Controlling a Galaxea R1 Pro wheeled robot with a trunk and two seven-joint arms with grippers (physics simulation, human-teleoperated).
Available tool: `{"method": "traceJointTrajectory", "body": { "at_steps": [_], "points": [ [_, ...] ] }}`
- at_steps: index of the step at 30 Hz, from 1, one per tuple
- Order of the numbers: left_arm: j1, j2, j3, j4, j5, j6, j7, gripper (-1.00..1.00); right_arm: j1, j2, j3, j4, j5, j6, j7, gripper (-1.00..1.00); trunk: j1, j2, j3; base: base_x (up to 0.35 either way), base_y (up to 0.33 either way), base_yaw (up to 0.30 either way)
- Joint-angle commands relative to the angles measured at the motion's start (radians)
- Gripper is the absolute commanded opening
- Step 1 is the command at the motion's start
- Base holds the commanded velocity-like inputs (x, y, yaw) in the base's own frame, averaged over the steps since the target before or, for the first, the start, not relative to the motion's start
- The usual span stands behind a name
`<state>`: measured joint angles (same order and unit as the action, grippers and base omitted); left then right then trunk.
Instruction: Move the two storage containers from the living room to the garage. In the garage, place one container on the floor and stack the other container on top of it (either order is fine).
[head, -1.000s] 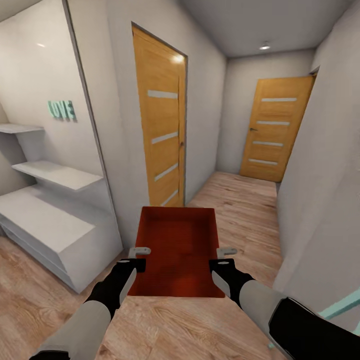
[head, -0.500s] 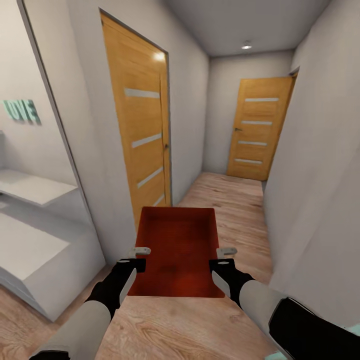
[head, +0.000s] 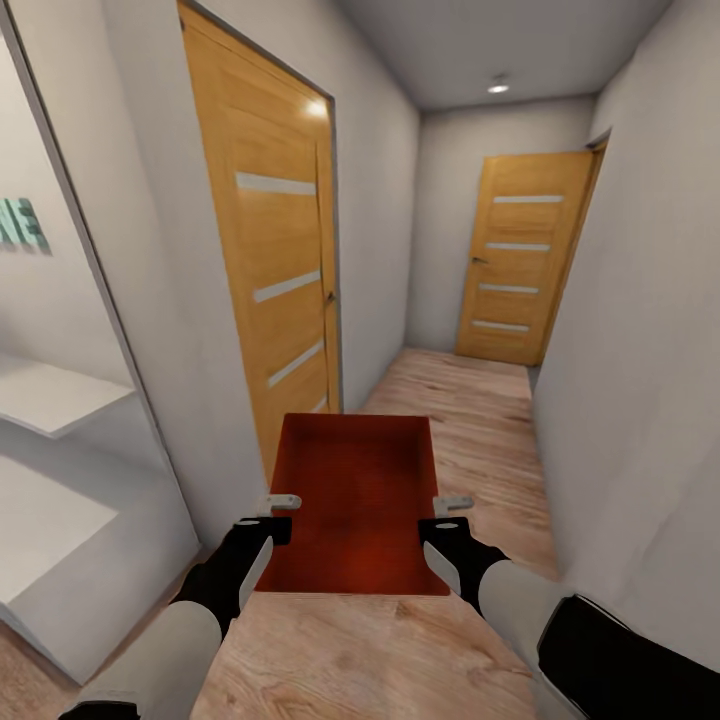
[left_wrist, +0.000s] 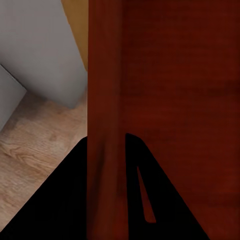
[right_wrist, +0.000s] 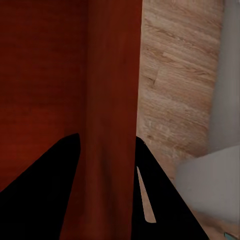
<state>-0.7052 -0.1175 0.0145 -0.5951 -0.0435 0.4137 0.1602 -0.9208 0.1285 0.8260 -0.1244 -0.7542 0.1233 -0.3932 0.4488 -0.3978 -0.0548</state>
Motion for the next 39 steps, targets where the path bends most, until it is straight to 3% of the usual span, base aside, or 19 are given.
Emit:
{"method": "traceJointTrajectory", "body": {
  "at_steps": [1, 10, 33, 39],
  "points": [
    [0.000, -0.016, 0.004, 0.001, -0.002, 0.007, 0.001, -1.00, -0.001, 0.000, 0.050, -0.029, 0.024, -0.054, -0.003, -1.00, 0.001, -0.002, -0.002, 0.322, 0.000, 0.000],
    [0.000, -0.016, 0.004, 0.001, -0.002, 0.007, 0.001, -1.00, -0.001, 0.000, 0.050, -0.029, 0.023, -0.054, -0.003, -1.00, 0.001, -0.002, -0.002, 0.322, 0.000, -0.020],
    [0.000, -0.016, 0.004, 0.001, -0.002, 0.007, 0.001, -1.00, -0.001, 0.000, 0.050, -0.029, 0.024, -0.054, -0.003, -1.00, 0.001, -0.002, -0.002, 0.322, 0.000, -0.223],
    [0.000, -0.016, 0.004, 0.002, -0.001, 0.007, 0.001, -1.00, -0.001, 0.000, 0.050, -0.029, 0.024, -0.054, -0.003, -1.00, 0.001, -0.002, -0.002, 0.322, 0.000, -0.034]
  ]
}}
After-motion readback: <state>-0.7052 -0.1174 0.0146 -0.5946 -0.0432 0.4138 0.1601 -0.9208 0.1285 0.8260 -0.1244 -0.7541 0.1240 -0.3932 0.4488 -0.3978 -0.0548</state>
